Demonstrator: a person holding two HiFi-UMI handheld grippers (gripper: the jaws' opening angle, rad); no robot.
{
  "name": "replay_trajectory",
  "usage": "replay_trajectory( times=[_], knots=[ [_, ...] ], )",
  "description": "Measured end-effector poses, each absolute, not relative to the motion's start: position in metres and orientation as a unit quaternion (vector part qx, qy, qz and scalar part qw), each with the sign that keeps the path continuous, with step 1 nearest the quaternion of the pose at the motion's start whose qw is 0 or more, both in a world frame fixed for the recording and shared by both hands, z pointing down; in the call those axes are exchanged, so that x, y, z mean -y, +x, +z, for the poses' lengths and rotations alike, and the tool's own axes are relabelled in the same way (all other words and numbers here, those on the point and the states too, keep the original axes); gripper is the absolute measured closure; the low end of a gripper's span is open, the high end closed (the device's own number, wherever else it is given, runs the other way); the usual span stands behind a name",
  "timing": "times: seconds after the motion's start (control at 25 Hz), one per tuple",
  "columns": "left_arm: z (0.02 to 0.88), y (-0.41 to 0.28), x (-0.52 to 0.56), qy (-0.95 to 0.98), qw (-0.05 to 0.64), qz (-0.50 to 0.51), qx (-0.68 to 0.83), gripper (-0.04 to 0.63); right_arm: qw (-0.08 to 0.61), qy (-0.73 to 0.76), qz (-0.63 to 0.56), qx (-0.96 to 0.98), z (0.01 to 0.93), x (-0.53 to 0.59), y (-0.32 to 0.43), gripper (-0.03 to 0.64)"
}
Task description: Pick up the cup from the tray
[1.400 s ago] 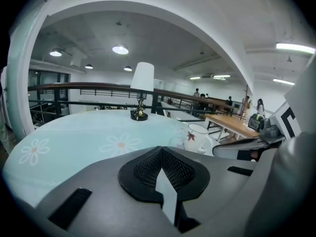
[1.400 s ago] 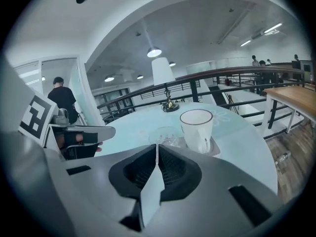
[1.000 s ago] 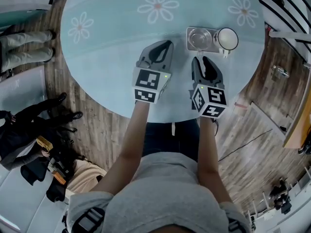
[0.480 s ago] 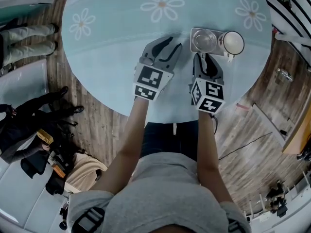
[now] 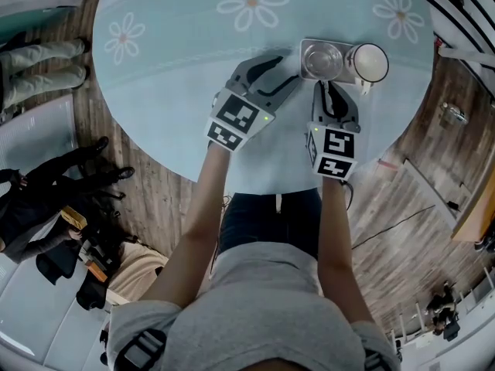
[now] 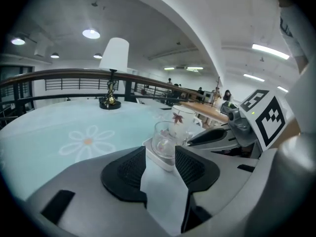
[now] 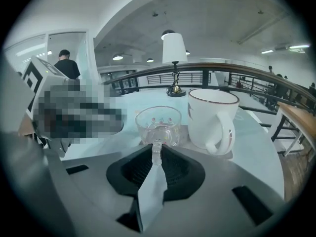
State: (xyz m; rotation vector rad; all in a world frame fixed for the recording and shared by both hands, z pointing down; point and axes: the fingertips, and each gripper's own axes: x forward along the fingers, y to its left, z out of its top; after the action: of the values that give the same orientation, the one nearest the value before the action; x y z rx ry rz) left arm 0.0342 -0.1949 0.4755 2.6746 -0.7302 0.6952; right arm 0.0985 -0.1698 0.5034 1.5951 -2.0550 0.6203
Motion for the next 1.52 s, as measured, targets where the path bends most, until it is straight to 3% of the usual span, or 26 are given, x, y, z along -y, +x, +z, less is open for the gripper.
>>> replay_trajectory(
  times=[0.32,1.0,1.52],
  knots=[
    [0.477,0.047,0.195,0.947,0.097,0.251,0.177,0.332,0.237,0.551,0.212,0.772,0.502,0.168,0.101,0.566],
    [0.492,0.087,0.199,0.954,0.064,0.291,0.027,0.285,0.242,0.514,0.196,0.799,0.501,0.168,0.103,0.566],
    [0.501,0.094,0.203,0.952,0.044,0.302,0.029,0.262,0.242,0.494,0.184,0.814,0.502,0.171,0.102,0.566]
  ],
)
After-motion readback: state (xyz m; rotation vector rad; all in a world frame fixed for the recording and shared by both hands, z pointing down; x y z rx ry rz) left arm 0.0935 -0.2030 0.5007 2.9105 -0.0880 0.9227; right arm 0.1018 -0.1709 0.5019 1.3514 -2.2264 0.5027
